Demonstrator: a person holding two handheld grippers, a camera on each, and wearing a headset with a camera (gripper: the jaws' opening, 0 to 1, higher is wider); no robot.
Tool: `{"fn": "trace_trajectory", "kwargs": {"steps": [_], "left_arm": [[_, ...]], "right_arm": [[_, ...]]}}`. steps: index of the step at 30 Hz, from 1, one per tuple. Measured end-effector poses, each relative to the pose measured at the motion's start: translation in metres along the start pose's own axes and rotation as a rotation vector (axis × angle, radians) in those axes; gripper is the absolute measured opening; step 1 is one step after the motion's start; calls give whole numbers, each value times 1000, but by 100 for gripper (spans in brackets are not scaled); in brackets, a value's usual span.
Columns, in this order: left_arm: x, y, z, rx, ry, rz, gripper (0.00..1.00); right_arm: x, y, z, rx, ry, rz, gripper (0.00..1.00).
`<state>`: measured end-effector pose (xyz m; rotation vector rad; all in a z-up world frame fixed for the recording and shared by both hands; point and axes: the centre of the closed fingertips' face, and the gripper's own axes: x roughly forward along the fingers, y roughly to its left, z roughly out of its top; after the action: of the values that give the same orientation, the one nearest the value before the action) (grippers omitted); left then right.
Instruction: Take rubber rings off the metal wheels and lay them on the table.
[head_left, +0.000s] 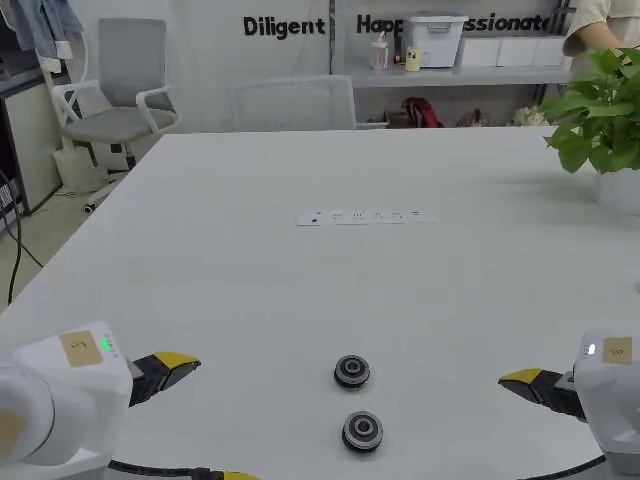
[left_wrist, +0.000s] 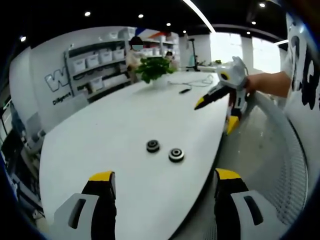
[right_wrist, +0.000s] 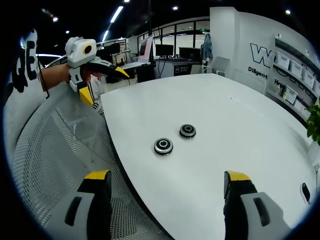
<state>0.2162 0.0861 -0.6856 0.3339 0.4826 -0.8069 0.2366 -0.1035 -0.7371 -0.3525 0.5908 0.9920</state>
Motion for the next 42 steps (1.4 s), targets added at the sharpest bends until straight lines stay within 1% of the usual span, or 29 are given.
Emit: {"fn": "trace_trajectory", "kwargs": {"steps": [7, 12, 19, 25, 33, 36, 42], "left_arm": [[2, -2, 1, 5, -5, -6, 81], [2, -4, -3, 7, 3, -7, 81], [1, -3, -7, 1, 8, -5, 82], [1, 0, -10, -2, 15, 1, 82], [2, 4, -9, 3, 12, 4, 81], [3, 7, -10, 3, 17, 4, 81], [9, 12, -11, 28, 22, 1, 81]], "right_arm": [[0, 0, -1, -3, 2, -1, 89], [-1, -1, -2, 0, 1, -3, 89], [0, -1, -1, -2, 2, -2, 89], [1, -1, -2, -5, 5, 3, 89], [1, -3, -1, -7, 1, 2, 89], [1, -6, -1, -5, -1, 1, 89], [5, -16, 5, 7, -32, 6, 88]]}}
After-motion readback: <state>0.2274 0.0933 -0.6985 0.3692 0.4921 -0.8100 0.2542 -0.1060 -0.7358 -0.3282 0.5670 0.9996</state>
